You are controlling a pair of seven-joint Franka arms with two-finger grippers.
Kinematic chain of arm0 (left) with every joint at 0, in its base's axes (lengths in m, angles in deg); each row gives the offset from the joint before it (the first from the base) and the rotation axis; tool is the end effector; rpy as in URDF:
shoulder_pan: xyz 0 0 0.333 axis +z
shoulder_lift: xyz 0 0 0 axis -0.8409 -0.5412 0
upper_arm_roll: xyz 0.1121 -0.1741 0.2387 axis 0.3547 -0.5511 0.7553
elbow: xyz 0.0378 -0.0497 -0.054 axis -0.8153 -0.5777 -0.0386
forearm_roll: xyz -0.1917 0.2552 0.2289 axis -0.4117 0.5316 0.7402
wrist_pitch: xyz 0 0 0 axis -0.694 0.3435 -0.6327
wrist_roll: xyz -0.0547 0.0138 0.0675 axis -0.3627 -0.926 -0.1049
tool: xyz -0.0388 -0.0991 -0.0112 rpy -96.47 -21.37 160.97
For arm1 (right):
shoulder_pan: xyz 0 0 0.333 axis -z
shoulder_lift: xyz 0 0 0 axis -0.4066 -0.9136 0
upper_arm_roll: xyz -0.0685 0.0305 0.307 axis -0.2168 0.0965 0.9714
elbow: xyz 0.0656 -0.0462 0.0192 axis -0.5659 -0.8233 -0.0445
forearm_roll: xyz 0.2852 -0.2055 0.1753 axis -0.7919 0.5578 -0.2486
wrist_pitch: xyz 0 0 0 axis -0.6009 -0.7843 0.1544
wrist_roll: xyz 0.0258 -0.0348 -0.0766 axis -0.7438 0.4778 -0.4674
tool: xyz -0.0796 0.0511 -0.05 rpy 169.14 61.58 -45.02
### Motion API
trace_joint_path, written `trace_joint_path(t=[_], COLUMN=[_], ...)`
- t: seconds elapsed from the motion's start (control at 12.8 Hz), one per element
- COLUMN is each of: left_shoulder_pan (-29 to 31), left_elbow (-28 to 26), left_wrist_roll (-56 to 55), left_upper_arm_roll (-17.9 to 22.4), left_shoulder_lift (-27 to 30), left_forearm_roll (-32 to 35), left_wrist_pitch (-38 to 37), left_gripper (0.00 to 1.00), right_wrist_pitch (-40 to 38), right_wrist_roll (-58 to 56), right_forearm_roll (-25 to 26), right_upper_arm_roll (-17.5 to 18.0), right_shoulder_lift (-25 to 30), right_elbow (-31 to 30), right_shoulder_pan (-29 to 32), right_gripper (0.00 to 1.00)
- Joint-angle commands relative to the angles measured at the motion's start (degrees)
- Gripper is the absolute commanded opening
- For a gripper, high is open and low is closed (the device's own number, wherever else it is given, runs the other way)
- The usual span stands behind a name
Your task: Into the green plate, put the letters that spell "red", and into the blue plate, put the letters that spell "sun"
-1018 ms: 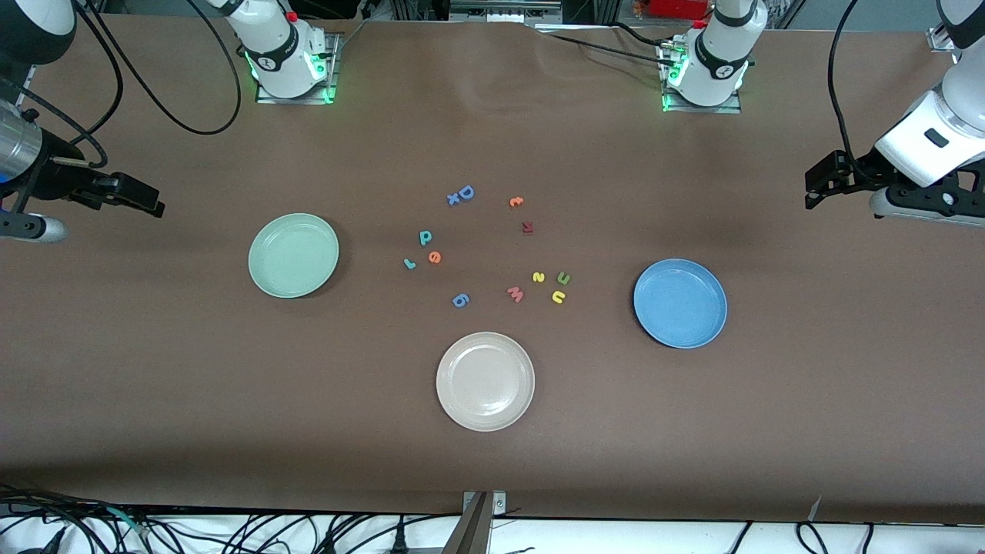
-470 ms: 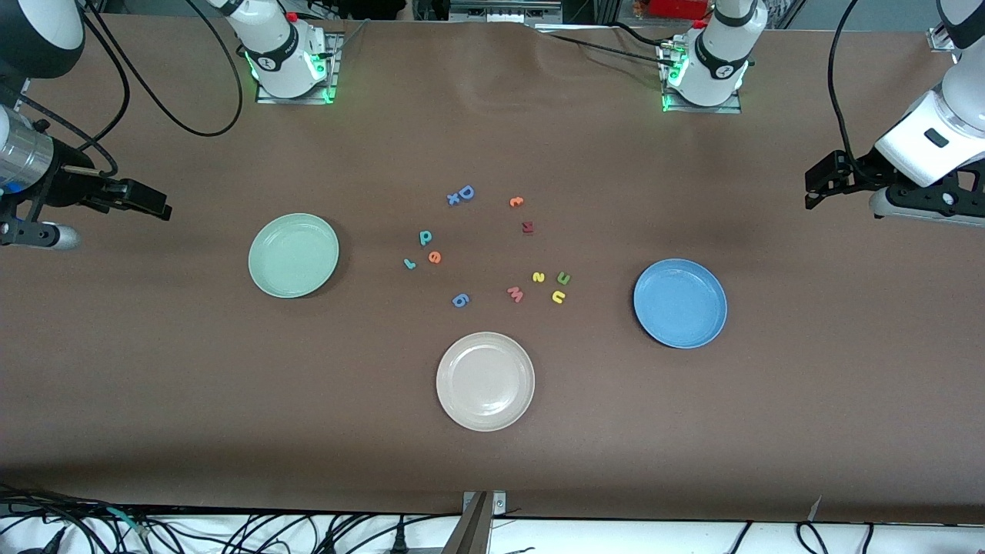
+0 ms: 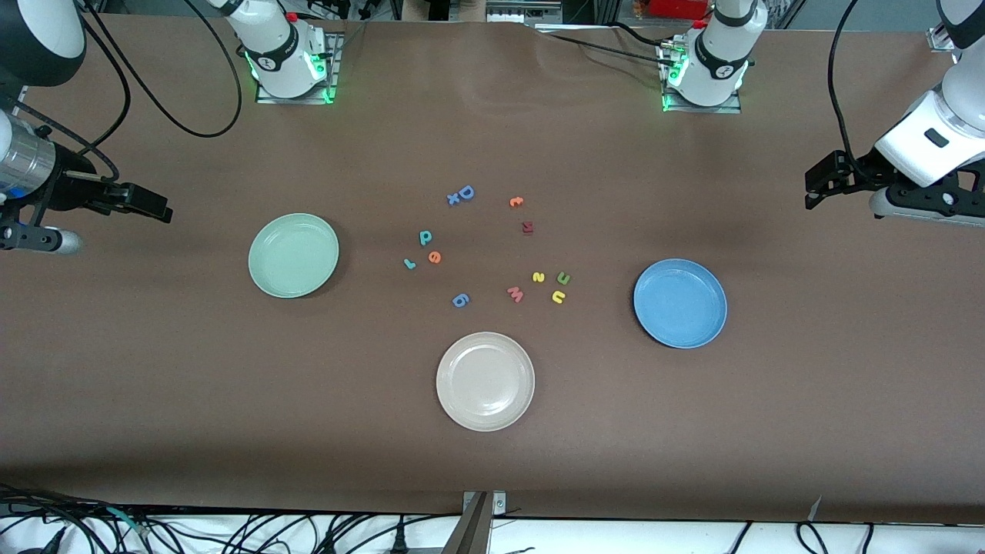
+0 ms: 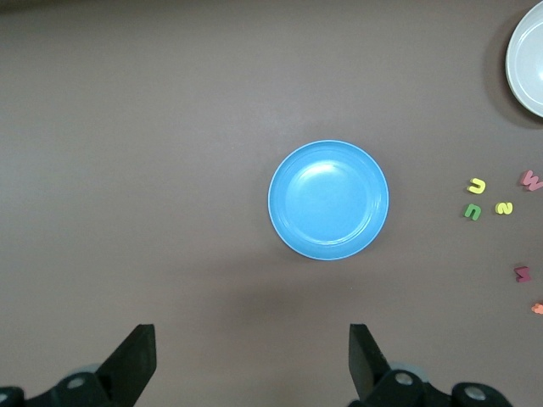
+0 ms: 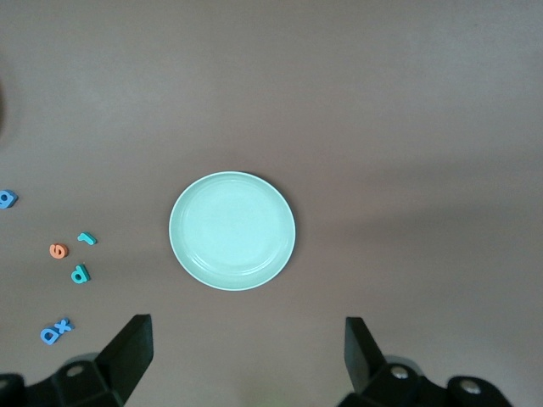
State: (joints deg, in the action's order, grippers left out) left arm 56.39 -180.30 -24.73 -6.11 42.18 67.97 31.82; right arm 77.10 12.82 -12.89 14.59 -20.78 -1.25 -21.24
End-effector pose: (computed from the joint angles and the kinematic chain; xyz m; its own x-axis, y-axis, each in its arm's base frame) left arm 0.5550 -0.0331 0.5874 0.9902 -0.1386 0.0158 -0.1382 -0.9902 -0.0201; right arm 0.5871 0.0104 0.5527 0.9843 -0.1314 -0.1178 -0.1334 -0.9910 -0.0093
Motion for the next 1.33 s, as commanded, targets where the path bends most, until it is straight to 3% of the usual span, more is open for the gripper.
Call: trace_joint_path(t=[0.0,0.23,1.25], left_shoulder_pan=[0.05,0.05,0.05], left_elbow=[-1.07,-1.07,-1.07], left_wrist_roll=[0.22,0.22,0.22], left_upper_arm_roll=[-0.09,-0.09,-0.09], left_shoulder_lift=[1.06,1.05,1.05], left_forearm_roll=[-0.33,-0.33,-0.33], left_wrist_pitch=[0.69,0.69,0.69], left_gripper=[1.00,1.00,1.00], right_wrist_pitch=[-0.50,-0.85,-3.48], right_wrist_roll=[-0.40,-1.10,-1.72], right_forearm_roll=[0.73,0.73,1.43], right_upper_arm_roll=[-0.60,-1.83,-1.22], right_shoulder_lift=[0.20,0.72,-0.15], right_elbow=[0.42,0.42,-0.01], right_shoulder_pan=[0.77,0.86,-0.89], right_gripper=[1.00,1.00,1.00])
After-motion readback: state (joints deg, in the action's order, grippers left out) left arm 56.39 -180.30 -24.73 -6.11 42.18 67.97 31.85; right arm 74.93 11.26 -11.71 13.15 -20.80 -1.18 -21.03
